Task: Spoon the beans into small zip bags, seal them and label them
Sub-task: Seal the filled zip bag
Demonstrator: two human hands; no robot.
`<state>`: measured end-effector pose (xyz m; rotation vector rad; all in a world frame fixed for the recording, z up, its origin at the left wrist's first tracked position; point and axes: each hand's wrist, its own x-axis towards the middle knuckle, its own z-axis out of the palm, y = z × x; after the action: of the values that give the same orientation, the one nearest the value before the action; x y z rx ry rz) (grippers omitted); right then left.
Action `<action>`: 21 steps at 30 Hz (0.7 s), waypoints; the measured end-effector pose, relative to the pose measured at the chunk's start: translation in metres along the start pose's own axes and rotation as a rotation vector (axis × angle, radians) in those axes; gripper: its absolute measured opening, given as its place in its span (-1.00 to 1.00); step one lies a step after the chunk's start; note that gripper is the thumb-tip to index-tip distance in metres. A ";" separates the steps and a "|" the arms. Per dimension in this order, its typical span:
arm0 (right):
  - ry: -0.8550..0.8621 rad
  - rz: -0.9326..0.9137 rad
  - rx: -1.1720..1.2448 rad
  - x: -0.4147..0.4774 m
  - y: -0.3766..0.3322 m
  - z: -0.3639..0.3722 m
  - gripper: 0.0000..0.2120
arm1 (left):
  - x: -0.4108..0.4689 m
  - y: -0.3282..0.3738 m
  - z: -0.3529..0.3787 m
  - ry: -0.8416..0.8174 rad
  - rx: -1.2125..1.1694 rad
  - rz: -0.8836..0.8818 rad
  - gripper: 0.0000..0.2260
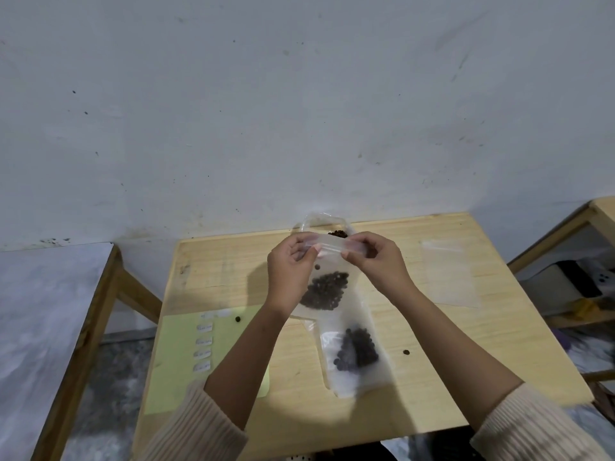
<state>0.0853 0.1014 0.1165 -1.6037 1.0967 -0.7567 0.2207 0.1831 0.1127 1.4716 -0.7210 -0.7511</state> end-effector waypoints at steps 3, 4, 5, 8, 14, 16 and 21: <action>-0.025 0.060 0.091 -0.001 0.010 -0.011 -0.80 | 0.002 -0.009 -0.003 -0.007 -0.033 -0.040 -0.80; -0.023 0.082 0.097 -0.002 0.012 -0.013 -0.82 | 0.001 -0.011 -0.003 -0.025 -0.042 -0.056 -0.80; -0.018 0.102 0.097 -0.003 0.013 -0.013 -0.83 | 0.000 -0.013 -0.002 -0.038 -0.050 -0.070 -0.80; -0.006 0.132 0.090 -0.005 0.015 -0.013 -0.82 | -0.003 -0.019 0.003 -0.038 -0.102 -0.099 -0.79; -0.060 0.057 0.062 -0.009 0.019 -0.023 -0.83 | -0.008 -0.024 0.012 -0.074 -0.174 -0.165 -0.76; -0.092 0.042 0.000 -0.009 0.021 -0.021 -0.83 | -0.010 -0.025 0.017 -0.121 -0.160 -0.158 -0.75; -0.094 0.159 -0.014 -0.006 0.029 -0.018 -0.79 | -0.015 -0.034 0.025 -0.127 -0.064 -0.136 -0.79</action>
<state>0.0590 0.0978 0.0939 -1.5273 1.1477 -0.5645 0.1911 0.1817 0.0790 1.4342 -0.6915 -0.9705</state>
